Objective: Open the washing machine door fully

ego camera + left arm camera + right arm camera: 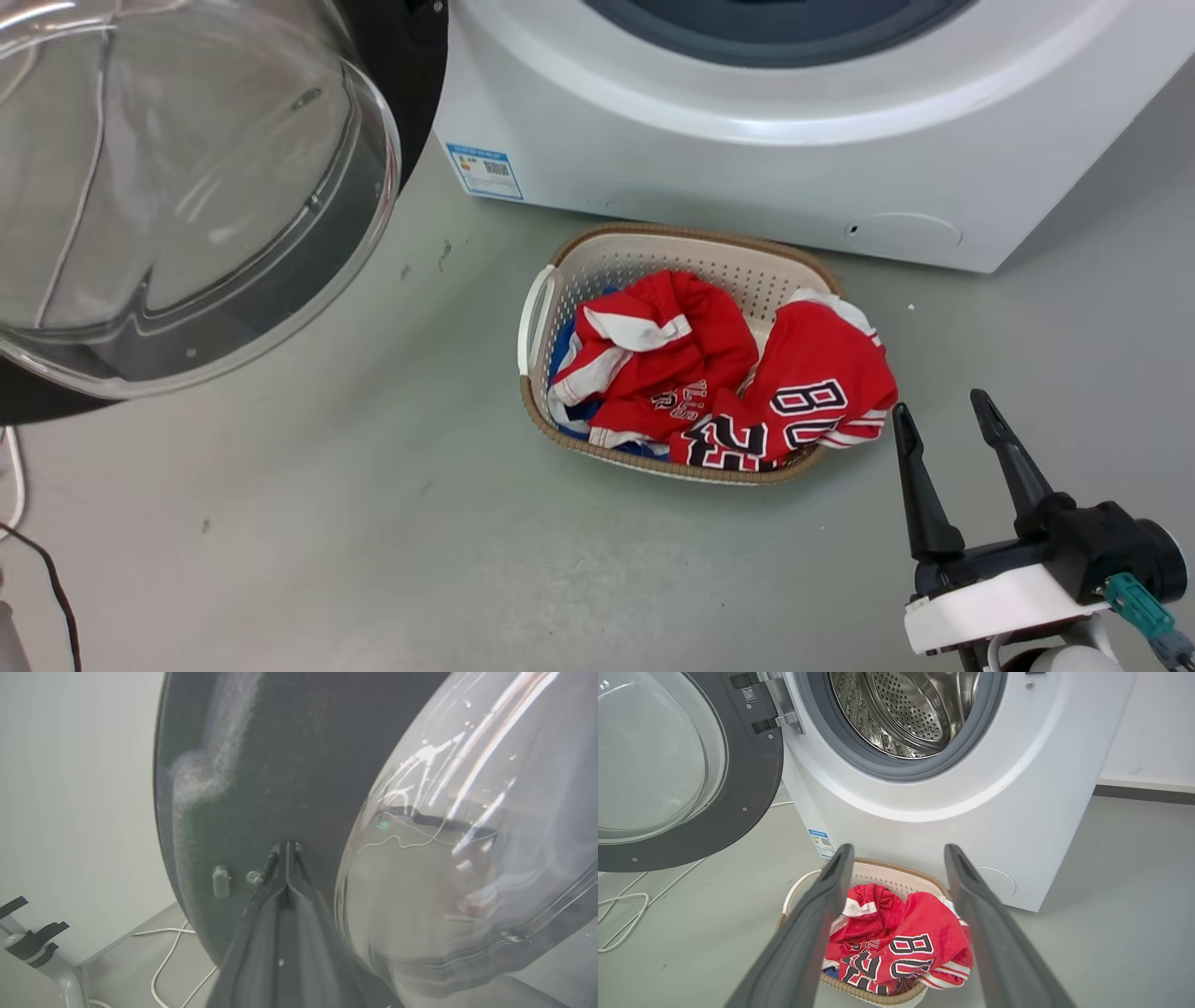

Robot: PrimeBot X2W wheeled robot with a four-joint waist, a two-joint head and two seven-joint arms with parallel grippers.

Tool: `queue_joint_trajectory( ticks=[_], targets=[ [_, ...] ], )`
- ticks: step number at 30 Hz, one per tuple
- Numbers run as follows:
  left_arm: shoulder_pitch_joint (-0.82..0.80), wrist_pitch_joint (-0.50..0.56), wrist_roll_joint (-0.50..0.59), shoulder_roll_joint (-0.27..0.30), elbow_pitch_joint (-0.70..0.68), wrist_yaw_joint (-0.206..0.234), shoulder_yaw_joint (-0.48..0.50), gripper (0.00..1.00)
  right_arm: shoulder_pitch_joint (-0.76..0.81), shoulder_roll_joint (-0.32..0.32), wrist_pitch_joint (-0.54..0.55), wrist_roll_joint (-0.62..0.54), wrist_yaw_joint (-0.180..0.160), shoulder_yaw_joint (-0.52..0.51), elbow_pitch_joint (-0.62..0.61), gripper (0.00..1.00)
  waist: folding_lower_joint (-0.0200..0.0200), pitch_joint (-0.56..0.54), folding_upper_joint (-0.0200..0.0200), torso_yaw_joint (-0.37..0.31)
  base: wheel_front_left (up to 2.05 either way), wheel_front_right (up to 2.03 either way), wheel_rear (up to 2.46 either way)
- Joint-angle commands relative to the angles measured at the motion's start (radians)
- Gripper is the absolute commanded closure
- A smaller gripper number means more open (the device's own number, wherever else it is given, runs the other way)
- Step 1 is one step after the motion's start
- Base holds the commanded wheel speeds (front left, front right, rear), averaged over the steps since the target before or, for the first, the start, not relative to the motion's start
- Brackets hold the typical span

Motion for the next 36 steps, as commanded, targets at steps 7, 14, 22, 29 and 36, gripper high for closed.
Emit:
queue_joint_trajectory(
  ticks=[7,14,22,29,36],
  targets=[
    [0.101,0.002,0.033,-0.040,-0.098,-0.016,0.008,1.00,0.029,0.001,-0.002,0.032,0.000,0.004,0.012,0.00,-0.0001,-0.098,0.0000,-0.016,0.00,0.00,0.00],
    [0.222,0.002,0.072,-0.101,-0.230,-0.029,-0.046,1.00,0.065,0.001,-0.002,0.059,0.000,-0.003,0.013,0.00,-0.0001,-0.186,0.0000,-0.018,0.00,0.00,0.00],
    [0.361,0.002,0.111,-0.189,-0.379,-0.032,-0.122,1.00,0.103,0.001,-0.002,0.059,0.000,-0.033,-0.022,0.00,-0.0001,-0.255,0.0000,-0.026,0.00,0.00,0.00],
    [0.469,0.002,0.150,-0.258,-0.495,-0.020,-0.229,1.00,0.144,0.001,-0.002,0.049,0.000,-0.051,-0.054,0.00,-0.0001,-0.309,0.0000,-0.043,0.00,0.00,0.00],
    [0.543,0.002,0.143,-0.287,-0.566,-0.017,-0.326,1.00,0.175,0.001,-0.002,0.050,0.000,-0.062,-0.075,0.00,-0.0001,-0.350,0.0000,-0.077,0.00,0.00,0.00]
  ],
)
